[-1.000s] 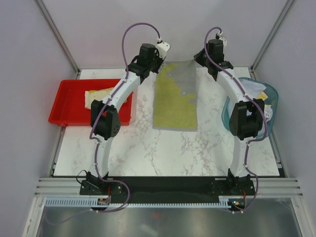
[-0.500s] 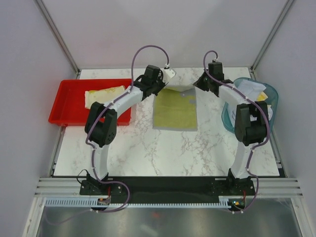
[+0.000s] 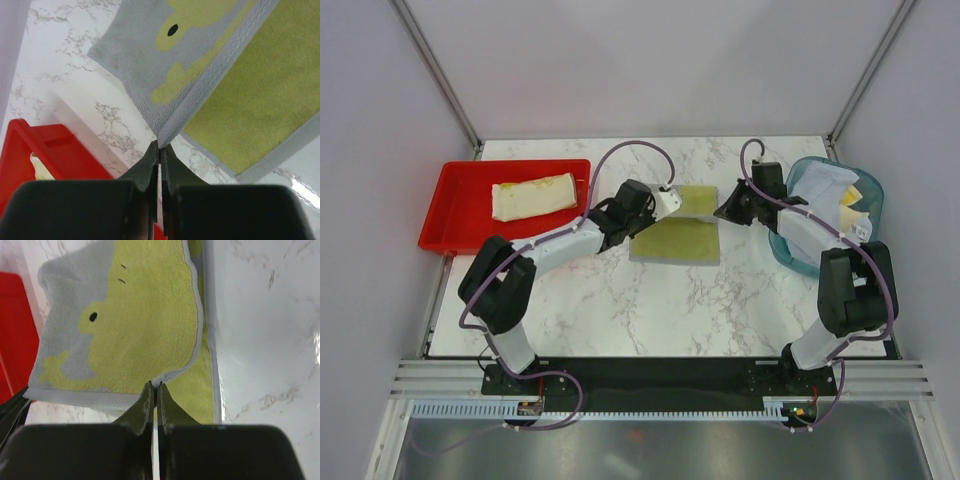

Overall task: Fold and stack the towels
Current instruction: Fold the towel

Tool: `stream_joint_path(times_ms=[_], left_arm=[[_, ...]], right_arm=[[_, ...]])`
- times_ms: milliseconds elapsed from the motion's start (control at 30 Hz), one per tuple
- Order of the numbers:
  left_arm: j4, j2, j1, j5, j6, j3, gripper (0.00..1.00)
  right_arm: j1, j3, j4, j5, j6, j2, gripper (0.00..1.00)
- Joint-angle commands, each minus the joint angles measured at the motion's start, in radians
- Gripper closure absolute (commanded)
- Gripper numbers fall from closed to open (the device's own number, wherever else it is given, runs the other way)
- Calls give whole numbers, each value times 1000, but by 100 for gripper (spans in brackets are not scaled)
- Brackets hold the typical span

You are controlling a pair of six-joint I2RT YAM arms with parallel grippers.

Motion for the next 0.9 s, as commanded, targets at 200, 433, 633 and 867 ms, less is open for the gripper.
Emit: stream_joint_path(times_ms=[200, 433, 633, 867], left_arm=[[53, -66, -79, -154, -18, -169, 98], [51, -59, -108, -214, -65, -225, 90], [42, -118, -116, -244, -81, -268, 55], [-71, -227, -81, -202, -298, -183, 41]], right_arm=[[11, -225, 38, -4, -22, -120, 100], [37, -309, 98, -10, -17, -115, 100], [48, -326, 102, -5, -13, -107, 100], [56, -352, 79, -17, -34, -143, 96]])
